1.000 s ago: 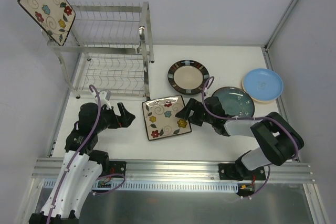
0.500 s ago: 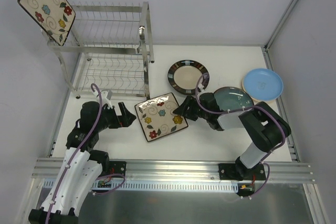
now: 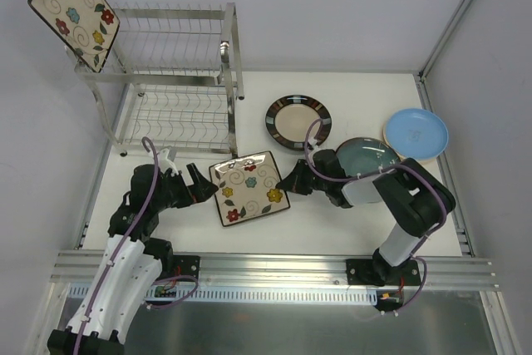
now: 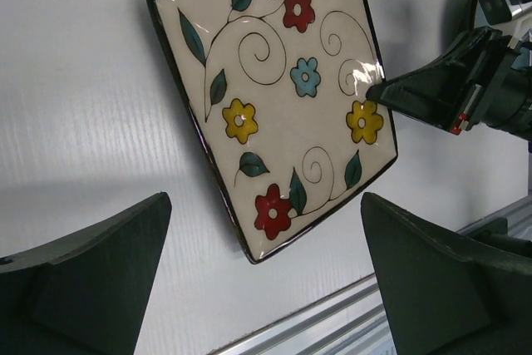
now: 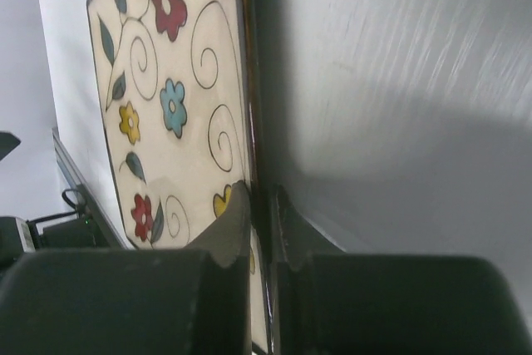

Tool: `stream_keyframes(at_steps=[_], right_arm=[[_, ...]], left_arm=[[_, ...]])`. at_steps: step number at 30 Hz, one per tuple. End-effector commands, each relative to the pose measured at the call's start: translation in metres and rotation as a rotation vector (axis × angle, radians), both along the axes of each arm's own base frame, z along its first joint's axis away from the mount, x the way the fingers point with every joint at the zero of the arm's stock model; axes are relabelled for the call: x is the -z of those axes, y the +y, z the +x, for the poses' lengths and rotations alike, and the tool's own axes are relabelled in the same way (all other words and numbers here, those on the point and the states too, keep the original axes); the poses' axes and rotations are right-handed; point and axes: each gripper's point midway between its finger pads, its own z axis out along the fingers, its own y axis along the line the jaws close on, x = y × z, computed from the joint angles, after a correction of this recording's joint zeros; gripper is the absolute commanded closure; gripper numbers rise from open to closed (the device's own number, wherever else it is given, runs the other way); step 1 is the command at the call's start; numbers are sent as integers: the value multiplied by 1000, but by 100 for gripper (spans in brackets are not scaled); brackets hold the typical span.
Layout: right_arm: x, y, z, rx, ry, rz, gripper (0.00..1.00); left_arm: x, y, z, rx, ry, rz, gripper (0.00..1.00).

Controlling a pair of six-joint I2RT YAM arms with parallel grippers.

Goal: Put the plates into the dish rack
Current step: Grab a plate with the right arm, then pass the plate from the right arm to the left

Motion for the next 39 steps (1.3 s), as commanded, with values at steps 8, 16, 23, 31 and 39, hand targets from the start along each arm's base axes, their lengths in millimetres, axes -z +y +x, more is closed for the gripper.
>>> stream_keyframes(at_steps=[8,16,23,31,39], right_arm=[[42,-73,-68,92,254,-262,100],[-5,-68,-63,163,279,-144,99],[-21,-61,-62,214,362,-41,99],[-29,-50,-63,172,386,15,99],[-30,-42,-68,99,389,45,99]], left_arm=[[9,-24,-8,2,80,-195,1],[27,-36,-13,-22,164,-306,1],[38,-44,-12,-54,235,-354,1],[46,-54,-7,-79,287,-356,5],[61,-65,-6,-127,374,-327,13]])
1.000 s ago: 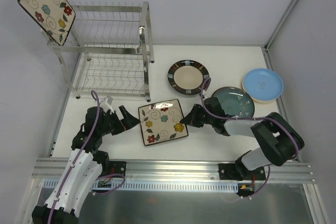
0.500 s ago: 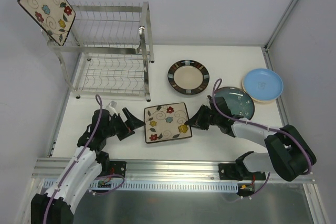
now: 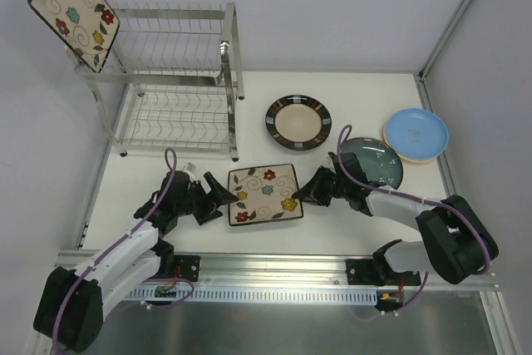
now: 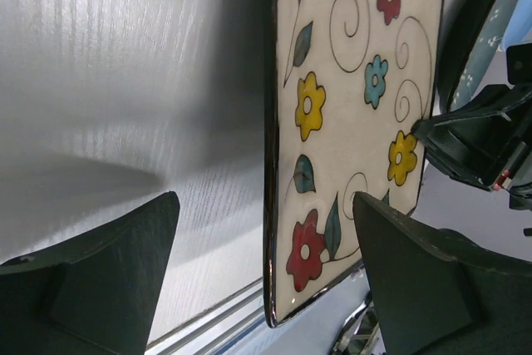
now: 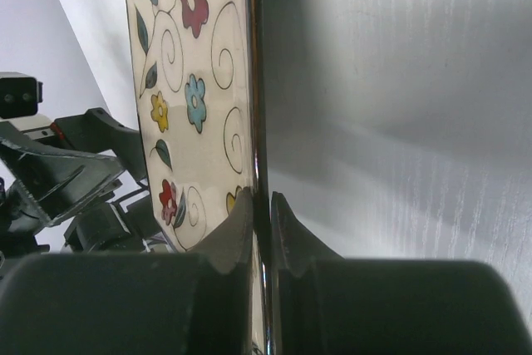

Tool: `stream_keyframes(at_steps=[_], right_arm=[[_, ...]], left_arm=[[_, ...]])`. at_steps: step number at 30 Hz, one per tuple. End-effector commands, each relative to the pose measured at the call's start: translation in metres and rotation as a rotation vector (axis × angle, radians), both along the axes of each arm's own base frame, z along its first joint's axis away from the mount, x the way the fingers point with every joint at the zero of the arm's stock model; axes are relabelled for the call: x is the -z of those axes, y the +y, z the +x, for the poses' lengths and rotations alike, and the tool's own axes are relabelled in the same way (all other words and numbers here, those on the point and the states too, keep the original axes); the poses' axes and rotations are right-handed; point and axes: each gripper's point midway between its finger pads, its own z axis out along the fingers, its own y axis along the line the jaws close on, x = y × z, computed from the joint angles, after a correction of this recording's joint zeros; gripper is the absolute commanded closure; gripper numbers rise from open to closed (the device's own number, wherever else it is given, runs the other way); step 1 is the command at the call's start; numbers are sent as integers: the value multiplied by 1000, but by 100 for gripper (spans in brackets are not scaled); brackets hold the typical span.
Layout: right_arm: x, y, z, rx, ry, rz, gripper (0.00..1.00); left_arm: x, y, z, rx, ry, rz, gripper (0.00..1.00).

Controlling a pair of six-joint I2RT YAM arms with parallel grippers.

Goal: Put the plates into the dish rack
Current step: Pass the plate from the right arm to the left

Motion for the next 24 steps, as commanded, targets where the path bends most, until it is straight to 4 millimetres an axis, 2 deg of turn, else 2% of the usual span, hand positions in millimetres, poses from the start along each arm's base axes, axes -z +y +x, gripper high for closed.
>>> stream_keyframes(at_steps=[1,10,14,22,24], right_arm=[[6,1,-15,-44,81,-1,99],[4,5,-21,-88,79,27,100],[2,7,-23,-101,79,48,99],[-1,10,-25,-121,74,73,99],[-1,10,-26,-126,76,77,99]], left_arm=[[-7,-7,15,-51,-21,-8,15],[4,-19,22,-62,21,-18,24],[5,-26,26,-57,9,-61,33],[18,-30,25,-30,10,-70,39],[15,-33,28,-18,-12,-87,41]])
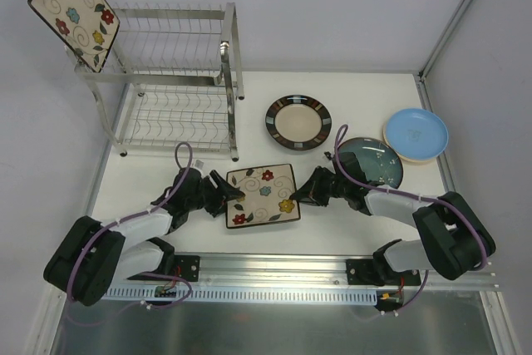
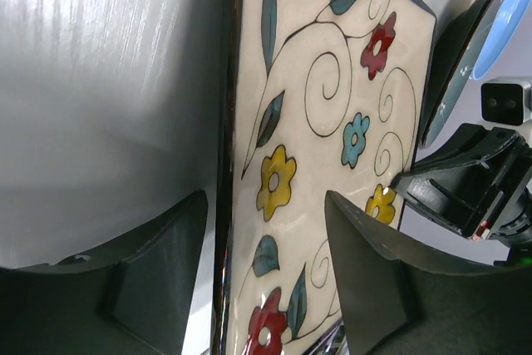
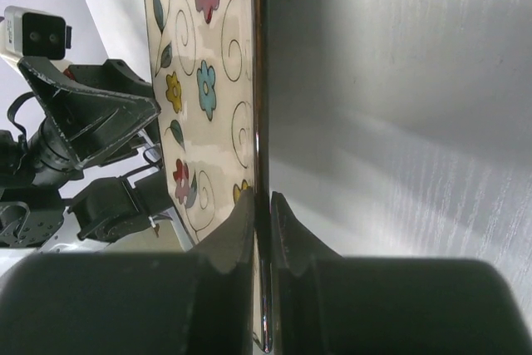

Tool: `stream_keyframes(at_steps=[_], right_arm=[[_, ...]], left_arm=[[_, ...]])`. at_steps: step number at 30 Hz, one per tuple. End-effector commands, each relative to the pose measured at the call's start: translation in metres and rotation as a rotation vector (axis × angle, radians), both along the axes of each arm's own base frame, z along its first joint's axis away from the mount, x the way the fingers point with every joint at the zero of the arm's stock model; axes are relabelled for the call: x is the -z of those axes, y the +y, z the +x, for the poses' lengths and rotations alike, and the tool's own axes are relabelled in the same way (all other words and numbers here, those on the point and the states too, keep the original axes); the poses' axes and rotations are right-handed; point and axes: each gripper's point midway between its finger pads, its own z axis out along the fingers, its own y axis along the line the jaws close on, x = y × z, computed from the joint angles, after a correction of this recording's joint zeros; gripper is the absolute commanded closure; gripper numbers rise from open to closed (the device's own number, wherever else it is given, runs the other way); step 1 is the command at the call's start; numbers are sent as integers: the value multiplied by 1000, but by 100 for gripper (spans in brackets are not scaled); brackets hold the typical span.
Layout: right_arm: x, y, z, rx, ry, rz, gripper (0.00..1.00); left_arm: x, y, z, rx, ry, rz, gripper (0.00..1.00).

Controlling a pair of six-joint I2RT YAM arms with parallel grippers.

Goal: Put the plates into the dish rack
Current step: Pass the plate from the right arm to the left

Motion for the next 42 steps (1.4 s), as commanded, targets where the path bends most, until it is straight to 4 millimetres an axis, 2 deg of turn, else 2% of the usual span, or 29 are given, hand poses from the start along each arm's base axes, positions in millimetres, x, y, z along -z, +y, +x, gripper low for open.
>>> stream_keyframes(at_steps=[1,6,7,11,17,19,23,27,29,33,35,42], right_arm=[[4,1,-20,-63,70,18,100],[4,1,-22,-73,72,18,99],[5,0,-23,-74,71,12,99],[6,-4,-23,-82,53,-19,100],[8,-13,-21,-85,30,-76,99],[8,-15,-21,-83,27,-93,94],[5,-19,-19,-85,-3,-119,79],[1,-23,-17,-81,-26,-145,59],[-3,-23,-15,-84,-39,-150,54],[-12,-24,-12,-76,-74,-149,38],[-21,-22,-7,-66,-118,-123,31],[-60,-18,7,-33,-254,-33,21]], left_arm=[[-2,-9,2,33,-46,-35,42],[-10,-18,4,77,-86,-80,59],[-15,-19,5,82,-103,-89,68],[-30,-21,5,99,-160,-112,86],[-63,-25,3,136,-271,-165,96],[-76,-26,2,141,-311,-187,100],[-101,-26,4,148,-392,-217,100],[-126,-27,4,149,-463,-246,100],[-136,-27,6,144,-484,-259,100],[-160,-27,6,143,-544,-289,100],[-173,-27,6,143,-583,-300,100],[-216,-24,3,137,-718,-343,100]])
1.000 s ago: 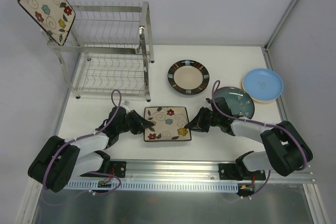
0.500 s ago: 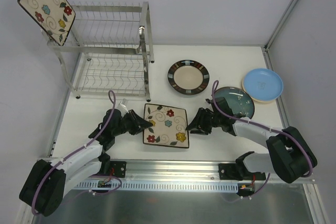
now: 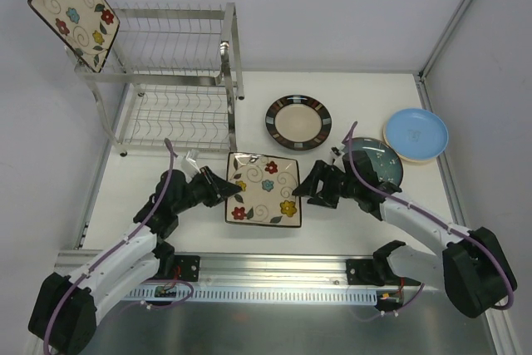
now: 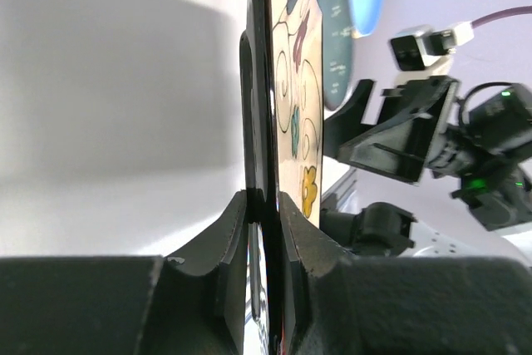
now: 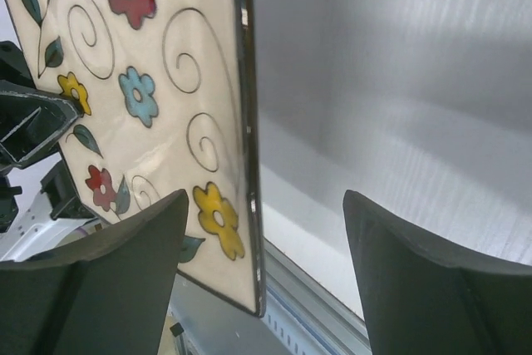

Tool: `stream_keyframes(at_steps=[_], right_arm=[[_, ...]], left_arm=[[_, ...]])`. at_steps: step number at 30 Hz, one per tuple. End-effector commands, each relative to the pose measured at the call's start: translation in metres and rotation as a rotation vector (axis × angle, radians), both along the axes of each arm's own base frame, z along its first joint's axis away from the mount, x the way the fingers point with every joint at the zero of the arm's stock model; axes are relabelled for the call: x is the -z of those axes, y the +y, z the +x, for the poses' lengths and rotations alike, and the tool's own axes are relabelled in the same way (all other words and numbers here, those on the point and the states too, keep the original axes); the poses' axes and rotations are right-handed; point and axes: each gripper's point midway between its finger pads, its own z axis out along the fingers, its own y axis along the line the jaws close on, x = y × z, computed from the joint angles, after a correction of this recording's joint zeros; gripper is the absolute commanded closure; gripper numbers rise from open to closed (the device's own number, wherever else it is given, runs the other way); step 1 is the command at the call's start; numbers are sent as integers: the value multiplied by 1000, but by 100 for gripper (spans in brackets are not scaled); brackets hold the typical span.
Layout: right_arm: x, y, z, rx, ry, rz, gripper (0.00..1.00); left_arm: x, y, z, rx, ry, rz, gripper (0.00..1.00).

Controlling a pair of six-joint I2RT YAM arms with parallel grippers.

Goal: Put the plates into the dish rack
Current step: Pass the plate from the right arm to the left, then pass the plate from the left arm to the right

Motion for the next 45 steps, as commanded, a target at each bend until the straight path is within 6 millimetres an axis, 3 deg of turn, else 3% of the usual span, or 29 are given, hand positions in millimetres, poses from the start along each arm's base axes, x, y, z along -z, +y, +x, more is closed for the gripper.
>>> stream_keyframes(at_steps=[1,12,20,27,30,35,37,40,41,45], right_arm=[[-37,7,20,13,-124,70,21],[-102,24,36,-23,-249,195,23],[-142,33,41,-53,-313,266,35],[-146,34,39,-67,-325,274,44],[-150,34,39,-70,-340,280,52],[-164,33,36,-81,-375,300,81],[-169,32,34,-87,-391,298,97],[-177,30,33,-90,-411,300,100],[-180,30,32,-91,-419,303,99],[-193,26,32,-83,-442,322,99]], left_arm=[[-138,-14,7,48,-385,-244,100],[-188,-15,-2,93,-538,-297,100],[-225,-14,1,83,-650,-316,100],[-247,-13,1,70,-708,-347,100],[-248,-13,0,78,-713,-349,100],[-243,-14,0,84,-704,-341,100],[-239,-15,0,89,-697,-338,100],[-233,-17,1,103,-693,-323,86],[-232,-18,0,109,-693,-319,73],[-222,-23,2,139,-672,-301,48]])
